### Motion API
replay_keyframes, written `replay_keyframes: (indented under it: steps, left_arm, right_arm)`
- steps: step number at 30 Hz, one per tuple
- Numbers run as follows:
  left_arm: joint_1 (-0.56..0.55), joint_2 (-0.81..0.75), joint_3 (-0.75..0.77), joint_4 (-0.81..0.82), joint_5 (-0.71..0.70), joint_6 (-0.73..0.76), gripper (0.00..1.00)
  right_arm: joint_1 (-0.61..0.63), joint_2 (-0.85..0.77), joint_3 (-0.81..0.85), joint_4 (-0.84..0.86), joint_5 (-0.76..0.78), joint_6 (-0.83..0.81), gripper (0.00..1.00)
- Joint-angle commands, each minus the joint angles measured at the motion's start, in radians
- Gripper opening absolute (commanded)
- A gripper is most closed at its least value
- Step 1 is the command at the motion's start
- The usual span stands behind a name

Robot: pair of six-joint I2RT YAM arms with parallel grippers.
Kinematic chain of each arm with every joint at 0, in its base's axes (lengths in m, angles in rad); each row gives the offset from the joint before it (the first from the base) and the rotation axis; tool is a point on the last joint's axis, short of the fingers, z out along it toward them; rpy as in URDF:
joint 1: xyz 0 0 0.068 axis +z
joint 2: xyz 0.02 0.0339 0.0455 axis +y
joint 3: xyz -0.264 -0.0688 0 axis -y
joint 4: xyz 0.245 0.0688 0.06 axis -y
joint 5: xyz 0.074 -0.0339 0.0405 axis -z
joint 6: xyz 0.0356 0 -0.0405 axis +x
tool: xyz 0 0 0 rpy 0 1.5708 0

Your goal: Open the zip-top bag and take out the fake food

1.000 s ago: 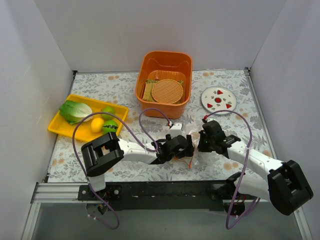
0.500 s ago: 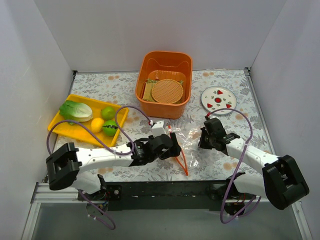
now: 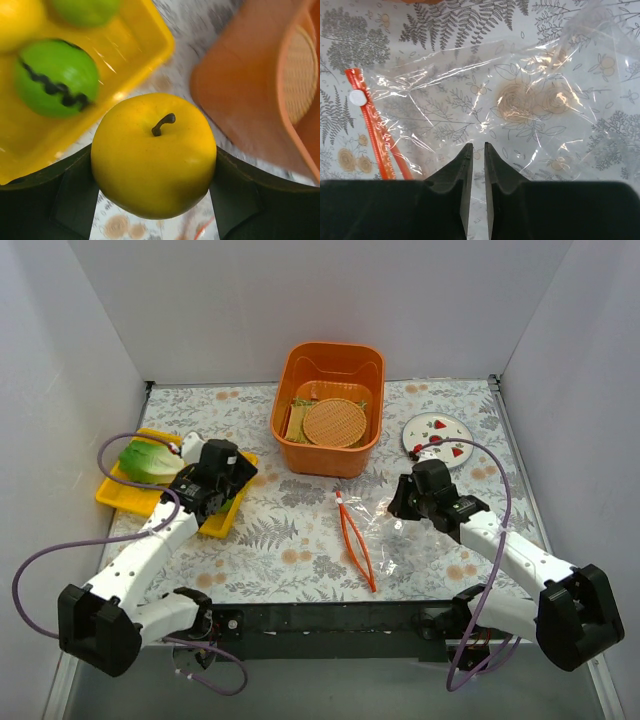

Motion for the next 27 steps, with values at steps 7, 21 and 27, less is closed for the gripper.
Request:
replay_keyframes:
  steps: [7, 21, 27]
  left_arm:
    - [0.393, -0.011, -0.034, -0.107, -0.017, 0.029, 0.56]
    - [0.628, 0.214, -0.014, 0.015, -0.088, 0.076, 0.86]
    - [0.634, 0.227, 0.025, 0.018, -0.107, 0.102, 0.98]
  right_arm:
    - [-0.002, -0.057, 0.060, -0.027, -0.069, -0.030, 0.23]
    - [-0.002, -0.067, 0.088, -0.071, -0.090, -0.075, 0.25]
    - [-0.002, -0.089, 0.091, -0.077, -0.097, -0.078, 0.36]
